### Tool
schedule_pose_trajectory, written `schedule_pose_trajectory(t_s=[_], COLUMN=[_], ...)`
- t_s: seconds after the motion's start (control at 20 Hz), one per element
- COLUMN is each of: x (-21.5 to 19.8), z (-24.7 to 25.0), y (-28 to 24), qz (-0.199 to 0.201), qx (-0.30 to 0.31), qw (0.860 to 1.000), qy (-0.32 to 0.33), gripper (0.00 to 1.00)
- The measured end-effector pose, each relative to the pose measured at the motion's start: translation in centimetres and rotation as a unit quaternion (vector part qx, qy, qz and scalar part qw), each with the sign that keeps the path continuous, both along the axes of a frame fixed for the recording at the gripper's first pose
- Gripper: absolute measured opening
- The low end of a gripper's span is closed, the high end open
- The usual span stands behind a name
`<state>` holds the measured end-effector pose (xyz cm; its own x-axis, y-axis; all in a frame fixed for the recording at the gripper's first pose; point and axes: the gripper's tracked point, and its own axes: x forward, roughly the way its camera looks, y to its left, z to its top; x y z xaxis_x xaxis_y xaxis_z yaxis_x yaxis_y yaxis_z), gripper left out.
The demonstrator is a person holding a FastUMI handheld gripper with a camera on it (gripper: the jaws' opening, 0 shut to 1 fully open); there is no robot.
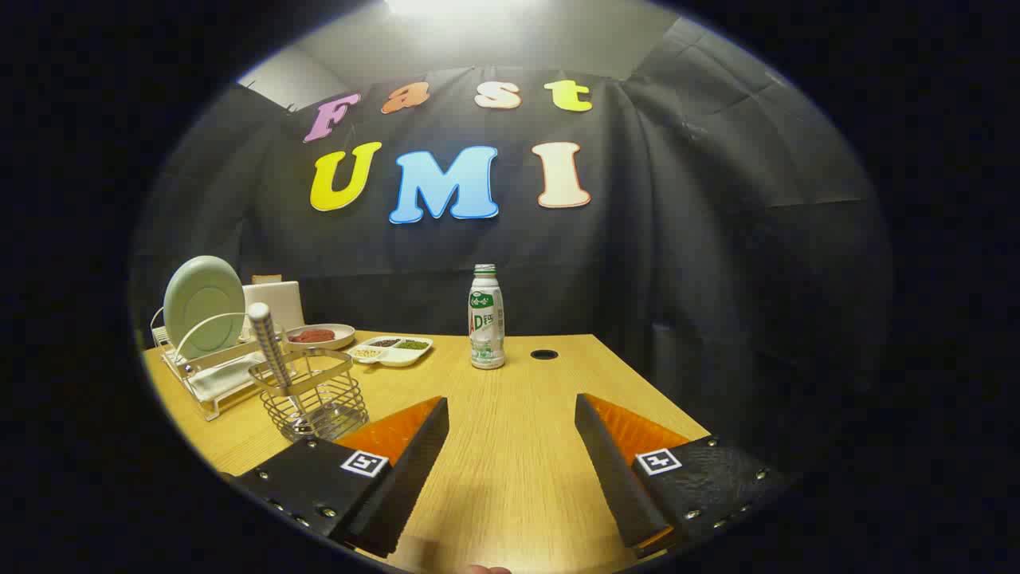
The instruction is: Take the plate from the dish rack, then take the spoon from the basket and place it into the plate.
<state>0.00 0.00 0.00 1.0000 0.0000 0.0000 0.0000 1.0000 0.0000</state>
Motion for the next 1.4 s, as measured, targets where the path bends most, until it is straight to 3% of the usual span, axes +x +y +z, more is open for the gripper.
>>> schedule_pose_trajectory(t_s=[0.1, 0.3, 0.45, 0.8, 1.1, 1.4], x=[2.1, 2.6, -0.5, -9.7, -12.0, -10.0], z=[1.7, 7.3, 11.0, 17.0, 18.4, 17.3], y=[0.3, -0.4, -0.7, 2.9, 14.1, 28.4], qz=[-0.001, -0.048, -0.087, -0.136, -0.090, -0.007], qx=[0.019, 0.010, -0.010, -0.015, 0.010, 0.050], qw=[1.000, 0.997, 0.994, 0.988, 0.996, 0.998], qy=[-0.017, -0.056, -0.064, -0.065, -0.020, 0.032], gripper=[0.97, 0.97, 0.97, 0.97, 0.97, 0.97])
